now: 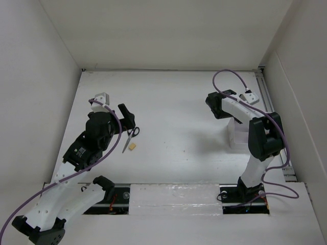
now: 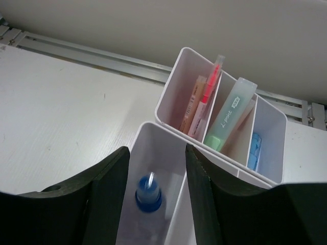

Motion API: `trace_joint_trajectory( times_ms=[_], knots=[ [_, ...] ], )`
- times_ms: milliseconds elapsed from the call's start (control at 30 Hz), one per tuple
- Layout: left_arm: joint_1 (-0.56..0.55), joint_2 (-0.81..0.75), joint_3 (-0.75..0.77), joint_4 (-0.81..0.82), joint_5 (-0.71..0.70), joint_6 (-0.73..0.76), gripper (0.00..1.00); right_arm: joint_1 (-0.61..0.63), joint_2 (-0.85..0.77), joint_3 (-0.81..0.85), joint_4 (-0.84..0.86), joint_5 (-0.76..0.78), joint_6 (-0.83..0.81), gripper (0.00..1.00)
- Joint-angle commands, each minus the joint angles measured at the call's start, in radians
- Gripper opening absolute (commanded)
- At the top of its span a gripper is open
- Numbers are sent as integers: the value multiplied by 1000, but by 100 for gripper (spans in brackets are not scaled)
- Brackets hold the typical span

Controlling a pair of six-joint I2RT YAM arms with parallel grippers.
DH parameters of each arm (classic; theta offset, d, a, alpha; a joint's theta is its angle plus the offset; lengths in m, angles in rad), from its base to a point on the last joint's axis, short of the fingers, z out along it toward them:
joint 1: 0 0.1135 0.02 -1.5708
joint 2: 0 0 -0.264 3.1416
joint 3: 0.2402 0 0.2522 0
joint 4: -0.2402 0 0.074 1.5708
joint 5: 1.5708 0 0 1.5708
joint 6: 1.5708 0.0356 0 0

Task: Sort the stationery into containers
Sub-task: Place the stationery into the container, then grab a piece of stationery with the left arm

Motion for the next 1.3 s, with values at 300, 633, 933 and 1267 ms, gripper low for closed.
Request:
trace_joint_trajectory(
  times_ms=[300,633,933,1267],
  knots=[
    [-5,-21,-8,36,2,11,100,126,-46,71,-49,43,-52,60],
    [-5,-21,1,-20,-167,-54,100,363,-170,191,531,-252,-891,76],
    [27,20,39,-129,-376,-189,100,557,-239,111,911,-940,-1253,100],
    [39,41,81,-273,-537,-363,100,673,63,208,1050,-1118,-1194,93]
  ],
)
